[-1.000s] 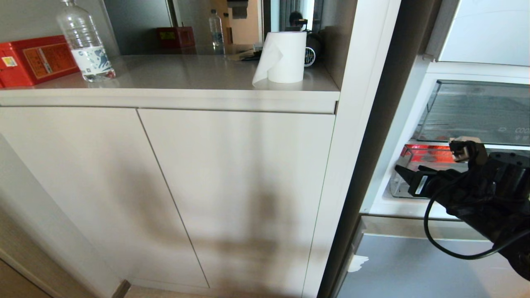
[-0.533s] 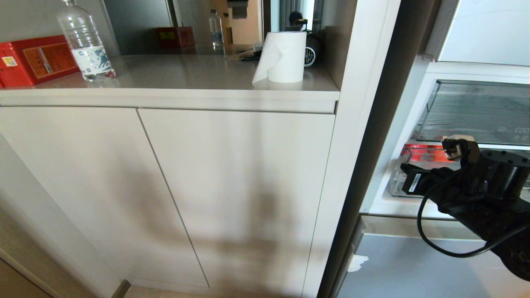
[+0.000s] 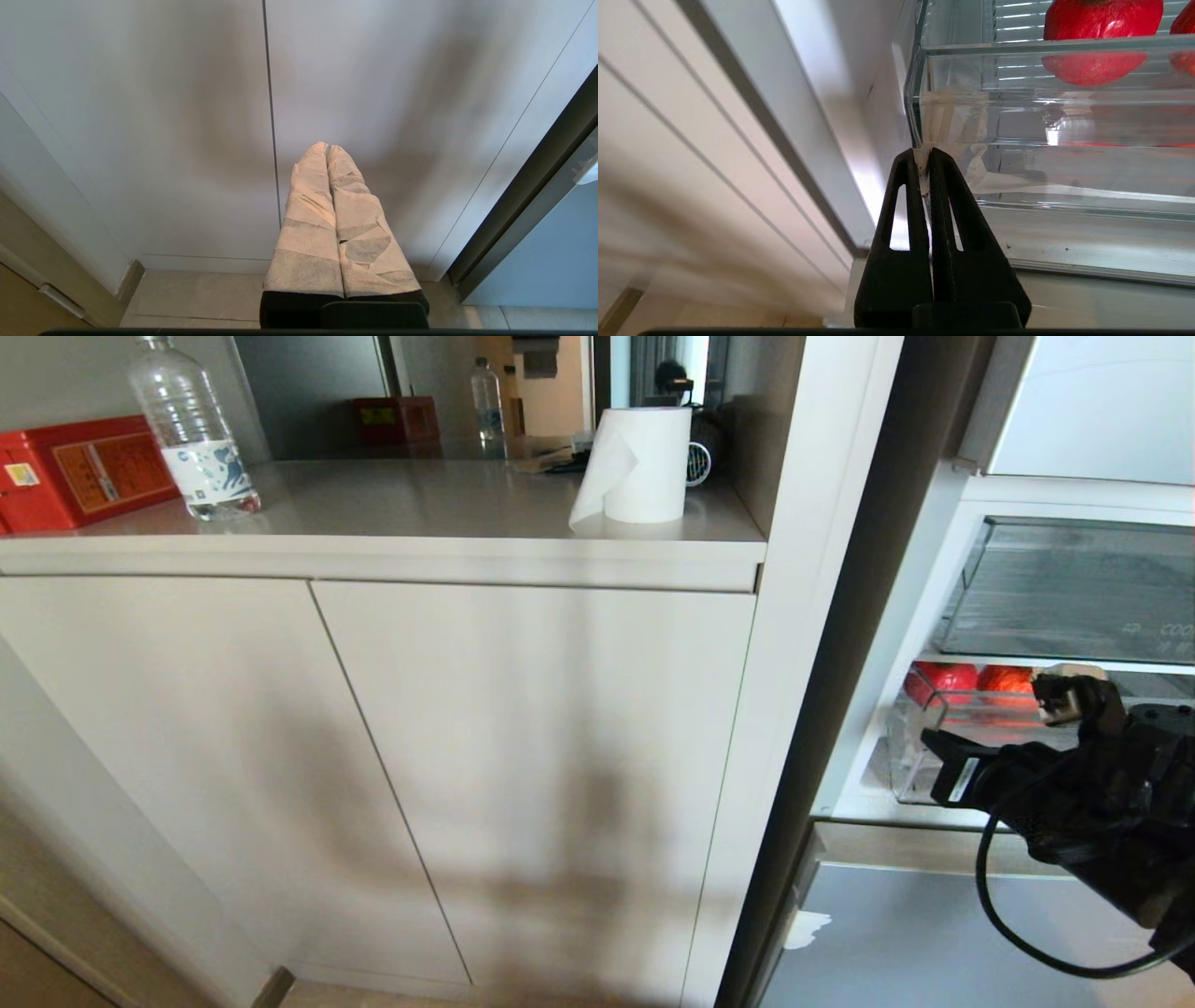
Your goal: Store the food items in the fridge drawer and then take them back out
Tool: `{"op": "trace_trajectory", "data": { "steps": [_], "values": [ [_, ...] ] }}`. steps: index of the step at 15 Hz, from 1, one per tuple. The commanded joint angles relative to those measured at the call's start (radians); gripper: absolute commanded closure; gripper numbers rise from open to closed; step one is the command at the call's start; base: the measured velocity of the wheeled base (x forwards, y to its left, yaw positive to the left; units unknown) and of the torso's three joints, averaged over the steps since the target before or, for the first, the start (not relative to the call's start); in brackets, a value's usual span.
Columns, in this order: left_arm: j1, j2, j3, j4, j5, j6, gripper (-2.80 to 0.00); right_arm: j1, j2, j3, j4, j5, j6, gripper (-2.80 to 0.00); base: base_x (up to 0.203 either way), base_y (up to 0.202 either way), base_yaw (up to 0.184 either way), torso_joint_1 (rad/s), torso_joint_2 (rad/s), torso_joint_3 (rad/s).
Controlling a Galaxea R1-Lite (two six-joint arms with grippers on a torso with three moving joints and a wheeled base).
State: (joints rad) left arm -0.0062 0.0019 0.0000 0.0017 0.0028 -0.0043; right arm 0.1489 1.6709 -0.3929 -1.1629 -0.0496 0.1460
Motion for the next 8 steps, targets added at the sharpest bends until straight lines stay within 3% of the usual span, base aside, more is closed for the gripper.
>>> {"op": "trace_trajectory", "data": {
  "steps": [1, 8],
  "values": [
    [0.000, 0.001, 0.000, 0.000, 0.000, 0.000, 0.00, 0.000, -0.074, 0.038, -0.006, -0.002, 0.004, 0.00, 0.000, 0.000, 0.000, 0.000, 0.00, 0.000],
    [0.000, 0.001, 0.000, 0.000, 0.000, 0.000, 0.00, 0.000, -0.174, 0.143, -0.003, -0.004, 0.027, 0.00, 0.000, 0.000, 0.000, 0.000, 0.00, 0.000]
  ]
}}
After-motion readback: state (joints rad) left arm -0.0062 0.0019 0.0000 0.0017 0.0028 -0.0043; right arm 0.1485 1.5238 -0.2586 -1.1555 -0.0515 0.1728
